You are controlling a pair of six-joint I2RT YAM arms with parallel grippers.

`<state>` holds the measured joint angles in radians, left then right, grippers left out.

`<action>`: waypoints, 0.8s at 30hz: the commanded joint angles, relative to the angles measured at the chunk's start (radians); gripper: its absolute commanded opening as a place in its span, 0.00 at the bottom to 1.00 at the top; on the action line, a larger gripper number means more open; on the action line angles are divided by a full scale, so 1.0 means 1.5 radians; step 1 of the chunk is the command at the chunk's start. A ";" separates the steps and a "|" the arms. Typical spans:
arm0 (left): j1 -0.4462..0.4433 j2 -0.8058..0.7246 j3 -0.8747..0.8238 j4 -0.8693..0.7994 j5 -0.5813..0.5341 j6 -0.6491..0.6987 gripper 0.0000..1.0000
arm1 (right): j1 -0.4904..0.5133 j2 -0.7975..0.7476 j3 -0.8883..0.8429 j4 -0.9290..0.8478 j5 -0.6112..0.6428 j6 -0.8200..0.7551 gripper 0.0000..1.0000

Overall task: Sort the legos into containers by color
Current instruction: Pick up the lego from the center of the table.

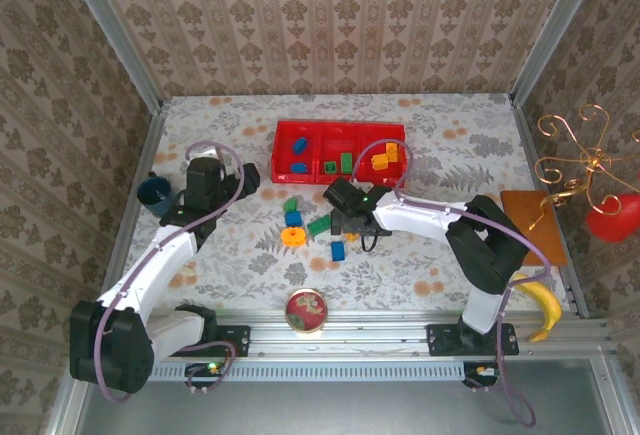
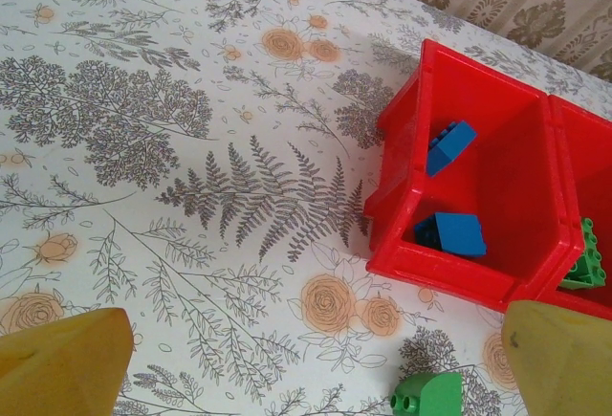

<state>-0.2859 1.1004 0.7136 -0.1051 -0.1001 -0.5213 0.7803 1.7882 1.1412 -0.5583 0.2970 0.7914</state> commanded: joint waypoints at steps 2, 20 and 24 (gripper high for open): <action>0.006 0.007 -0.006 0.000 0.009 -0.013 1.00 | 0.005 0.023 0.024 -0.026 -0.017 -0.009 0.98; 0.007 0.021 -0.005 0.007 0.020 -0.017 1.00 | 0.004 0.064 0.036 -0.050 0.008 0.000 0.94; 0.007 0.023 -0.004 0.008 0.022 -0.017 1.00 | 0.004 0.059 0.032 -0.060 0.013 0.001 0.92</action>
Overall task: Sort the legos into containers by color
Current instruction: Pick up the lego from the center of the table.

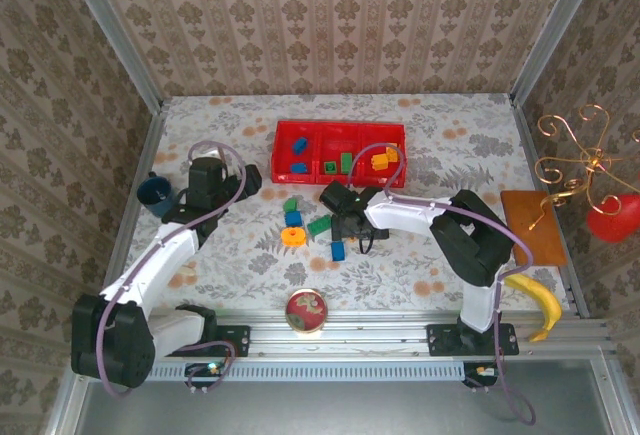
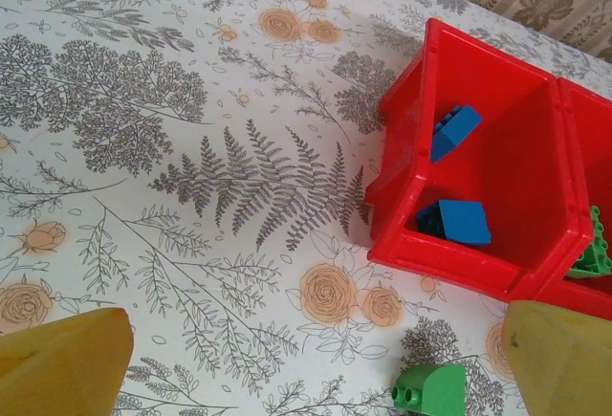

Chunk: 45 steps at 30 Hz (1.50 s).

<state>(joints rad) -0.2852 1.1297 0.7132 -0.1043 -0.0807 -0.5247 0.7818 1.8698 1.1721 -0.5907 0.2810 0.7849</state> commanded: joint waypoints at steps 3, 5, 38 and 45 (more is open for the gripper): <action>0.007 0.004 -0.003 0.007 0.010 -0.014 1.00 | 0.003 0.001 0.009 -0.046 0.025 0.006 0.91; 0.007 0.004 -0.002 0.007 0.010 -0.014 1.00 | 0.003 -0.002 0.007 -0.052 0.025 0.007 0.90; 0.012 0.009 -0.001 0.010 0.016 -0.016 1.00 | 0.002 0.007 0.013 -0.047 0.018 0.025 0.87; 0.013 0.011 -0.001 0.012 0.018 -0.017 1.00 | 0.002 0.007 0.009 -0.032 0.011 0.025 0.77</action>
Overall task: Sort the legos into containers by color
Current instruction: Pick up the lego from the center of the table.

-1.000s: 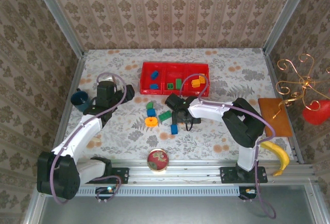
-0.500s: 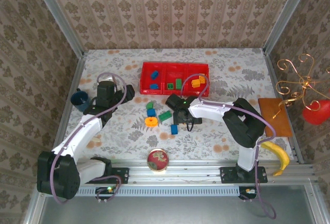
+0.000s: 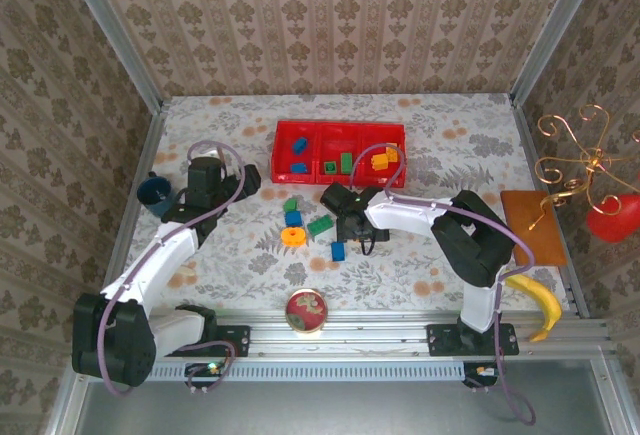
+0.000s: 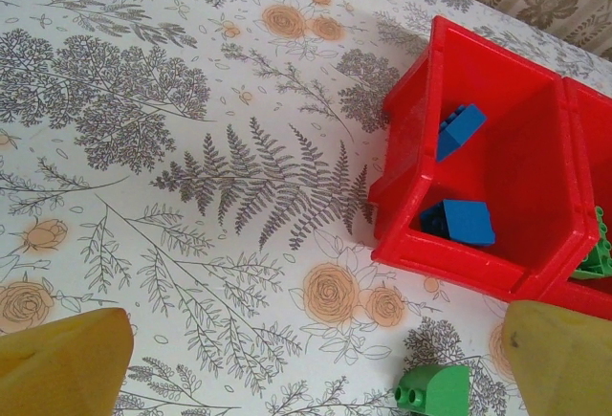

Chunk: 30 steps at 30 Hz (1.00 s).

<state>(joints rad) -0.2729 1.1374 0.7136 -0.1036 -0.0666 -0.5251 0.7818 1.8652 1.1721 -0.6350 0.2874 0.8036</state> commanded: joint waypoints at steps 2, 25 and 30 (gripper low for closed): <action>0.005 0.006 -0.002 0.011 0.010 -0.016 1.00 | 0.002 0.011 0.010 0.002 0.005 0.012 0.76; 0.006 0.007 -0.008 0.015 0.015 -0.021 1.00 | 0.001 0.033 0.029 0.070 -0.045 0.020 0.63; 0.006 0.008 -0.008 0.017 0.017 -0.021 1.00 | 0.001 0.031 0.033 0.049 -0.033 0.012 0.56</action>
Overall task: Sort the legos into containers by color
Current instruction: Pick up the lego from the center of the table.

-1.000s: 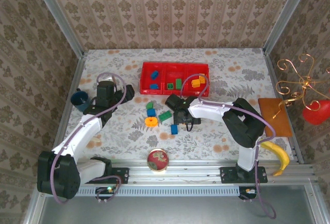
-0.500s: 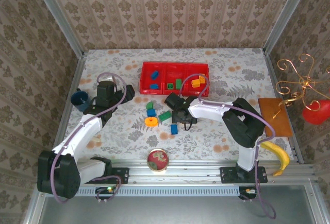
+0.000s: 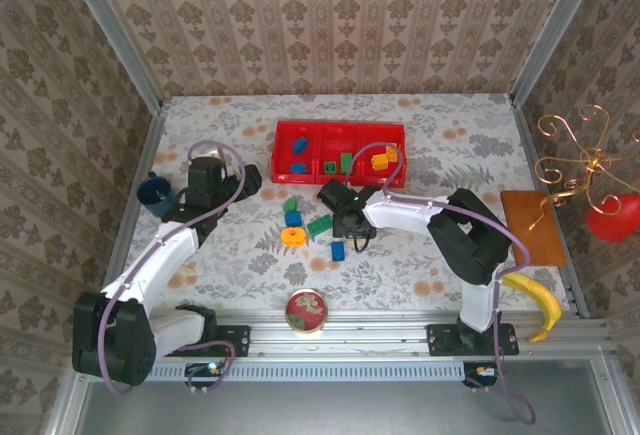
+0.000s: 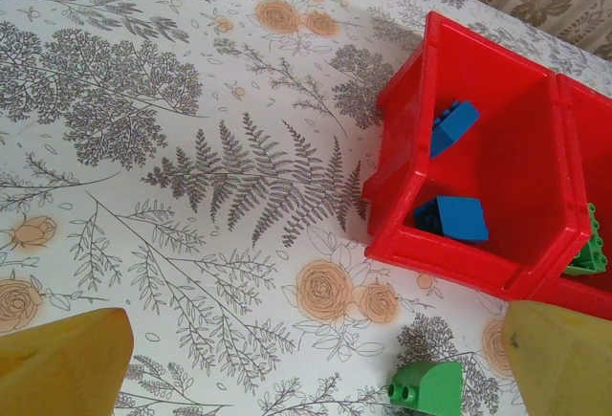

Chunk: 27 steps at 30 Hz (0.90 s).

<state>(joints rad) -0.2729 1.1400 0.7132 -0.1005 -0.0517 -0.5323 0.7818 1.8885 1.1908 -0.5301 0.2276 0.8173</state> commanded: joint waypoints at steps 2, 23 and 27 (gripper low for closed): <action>0.006 0.006 -0.008 0.015 0.007 -0.016 1.00 | 0.001 0.013 0.021 -0.027 0.012 0.000 0.53; 0.006 0.009 -0.006 0.018 0.011 -0.017 1.00 | -0.004 -0.031 -0.012 -0.046 0.033 0.004 0.60; 0.006 0.008 -0.006 0.016 0.013 -0.017 1.00 | -0.005 -0.026 -0.006 -0.034 0.015 0.000 0.50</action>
<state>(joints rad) -0.2729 1.1511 0.7128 -0.0963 -0.0475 -0.5323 0.7792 1.8709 1.1885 -0.5777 0.2543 0.8139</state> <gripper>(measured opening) 0.999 0.516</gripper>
